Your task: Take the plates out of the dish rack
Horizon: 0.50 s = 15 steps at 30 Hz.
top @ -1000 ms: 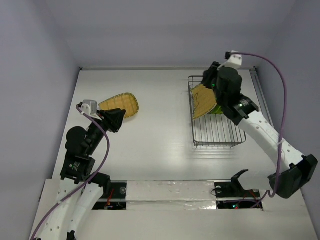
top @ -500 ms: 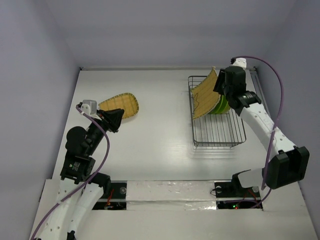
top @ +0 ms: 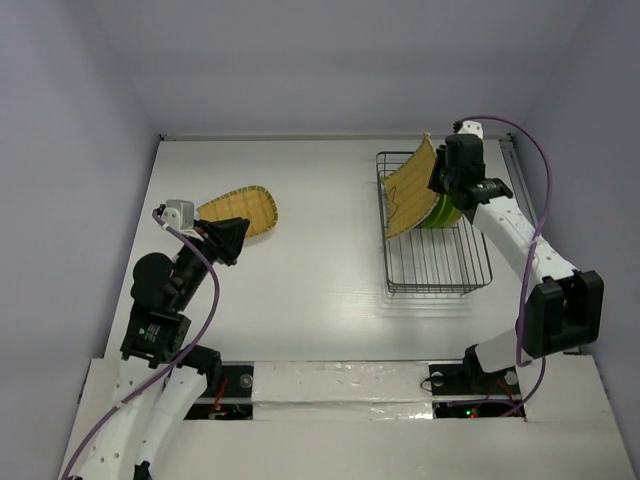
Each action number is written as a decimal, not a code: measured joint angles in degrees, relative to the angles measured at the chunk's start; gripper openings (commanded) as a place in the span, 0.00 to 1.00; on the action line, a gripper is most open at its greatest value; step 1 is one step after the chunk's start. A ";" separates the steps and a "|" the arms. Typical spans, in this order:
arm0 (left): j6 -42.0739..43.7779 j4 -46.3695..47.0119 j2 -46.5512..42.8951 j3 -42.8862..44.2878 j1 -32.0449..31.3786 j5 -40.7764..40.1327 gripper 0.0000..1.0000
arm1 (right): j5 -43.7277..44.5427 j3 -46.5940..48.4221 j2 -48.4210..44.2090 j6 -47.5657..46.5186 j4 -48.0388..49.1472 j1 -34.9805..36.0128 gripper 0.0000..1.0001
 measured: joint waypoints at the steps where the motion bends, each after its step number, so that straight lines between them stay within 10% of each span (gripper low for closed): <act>1: 0.00 0.00 0.00 0.00 0.00 0.09 0.16 | -0.09 0.00 0.00 -0.04 0.17 -0.02 0.26; 15: -0.02 0.02 0.28 0.00 0.00 0.22 0.16 | -0.92 0.00 -0.68 0.11 0.55 -0.66 0.00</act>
